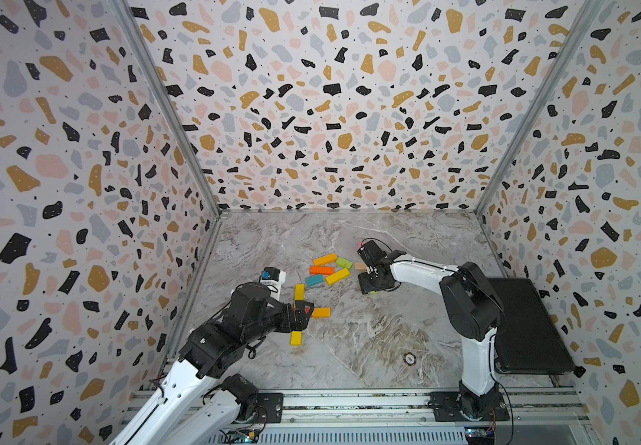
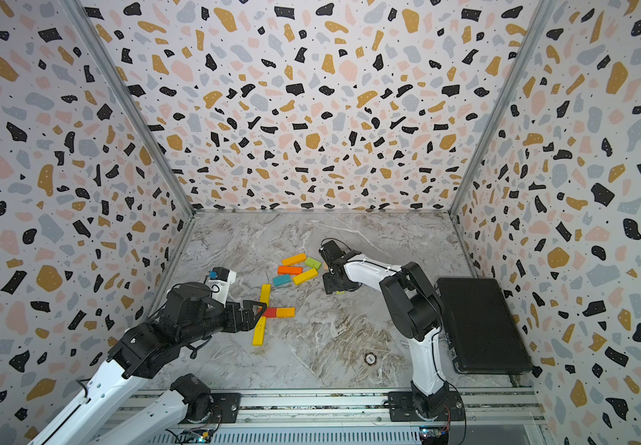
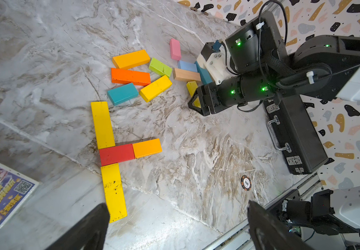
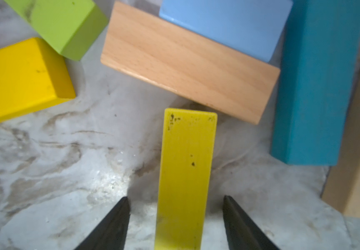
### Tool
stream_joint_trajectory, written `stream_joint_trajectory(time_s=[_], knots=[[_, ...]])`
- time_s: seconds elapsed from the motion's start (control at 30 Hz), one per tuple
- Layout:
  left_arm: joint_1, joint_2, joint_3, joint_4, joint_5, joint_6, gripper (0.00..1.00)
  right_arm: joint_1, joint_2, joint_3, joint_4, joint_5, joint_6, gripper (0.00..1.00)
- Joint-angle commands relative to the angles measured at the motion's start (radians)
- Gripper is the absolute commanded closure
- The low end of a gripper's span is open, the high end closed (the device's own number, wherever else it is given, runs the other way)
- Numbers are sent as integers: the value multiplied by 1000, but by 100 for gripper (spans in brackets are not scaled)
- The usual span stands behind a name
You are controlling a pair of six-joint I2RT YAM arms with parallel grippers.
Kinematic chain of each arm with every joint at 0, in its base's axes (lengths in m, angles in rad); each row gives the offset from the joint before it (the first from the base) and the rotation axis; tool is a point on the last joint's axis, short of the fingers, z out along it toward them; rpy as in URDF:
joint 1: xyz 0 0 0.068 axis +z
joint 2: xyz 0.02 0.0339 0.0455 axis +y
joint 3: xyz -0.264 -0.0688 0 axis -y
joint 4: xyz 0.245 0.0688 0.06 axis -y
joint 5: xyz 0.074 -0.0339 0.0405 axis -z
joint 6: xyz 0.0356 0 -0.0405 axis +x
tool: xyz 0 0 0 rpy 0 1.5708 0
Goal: Assemble the letter h with building blocks
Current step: Pick up the building block from the center of the board.
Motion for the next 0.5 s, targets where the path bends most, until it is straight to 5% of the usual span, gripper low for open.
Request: stream_joint_trajectory(time_s=[0.0,0.47], knots=[[4,-17,31,-1,2,4,1,-1,0,44,-31,12,-63,33],[4,-16,46,-44,-18,13,1,13,18,53,-60,73,17,67]])
